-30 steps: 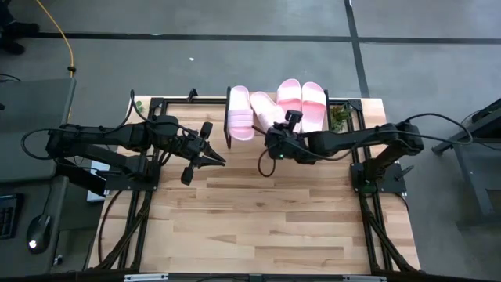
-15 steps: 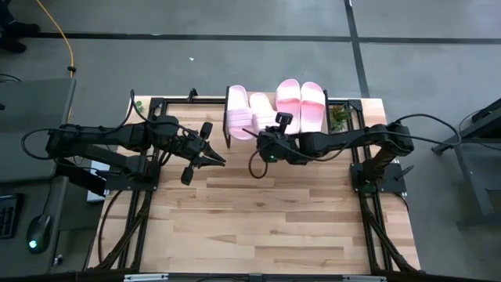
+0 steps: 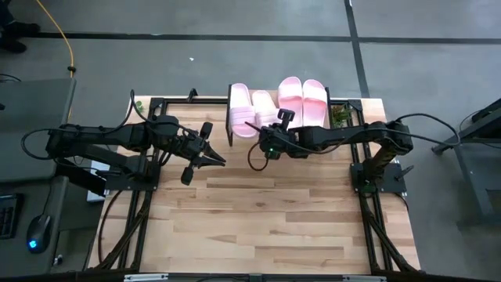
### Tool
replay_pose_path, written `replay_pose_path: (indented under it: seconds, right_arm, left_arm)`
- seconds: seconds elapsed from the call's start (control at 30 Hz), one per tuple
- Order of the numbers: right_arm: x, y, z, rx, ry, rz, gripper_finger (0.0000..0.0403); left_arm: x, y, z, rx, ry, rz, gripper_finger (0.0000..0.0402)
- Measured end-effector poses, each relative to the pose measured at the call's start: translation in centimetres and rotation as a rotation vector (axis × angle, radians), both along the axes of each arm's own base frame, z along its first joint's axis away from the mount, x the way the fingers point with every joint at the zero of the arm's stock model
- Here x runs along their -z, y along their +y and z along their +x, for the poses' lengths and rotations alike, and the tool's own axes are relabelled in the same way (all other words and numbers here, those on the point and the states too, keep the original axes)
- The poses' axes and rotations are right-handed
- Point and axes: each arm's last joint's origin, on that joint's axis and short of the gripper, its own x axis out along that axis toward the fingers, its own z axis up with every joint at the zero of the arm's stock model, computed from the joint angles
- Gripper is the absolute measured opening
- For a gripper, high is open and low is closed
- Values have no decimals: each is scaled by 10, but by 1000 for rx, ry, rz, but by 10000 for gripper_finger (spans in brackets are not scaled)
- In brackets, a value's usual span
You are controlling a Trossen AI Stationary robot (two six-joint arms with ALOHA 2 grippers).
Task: Pick and place slides into the shelf
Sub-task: Adjust the pink slippers on the shelf
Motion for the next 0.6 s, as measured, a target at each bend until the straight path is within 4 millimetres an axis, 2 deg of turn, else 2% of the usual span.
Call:
replay_pose_path:
  seconds: [0.2, 0.6]
  right_arm:
    - [2, -11, 0, -15, -21, 106, 10]
    - [6, -12, 1, -68, 28, 131, 23]
  left_arm:
    - [0, 0, 0, 5, -1, -1, 24]
    - [0, 0, 0, 9, -1, -2, 24]
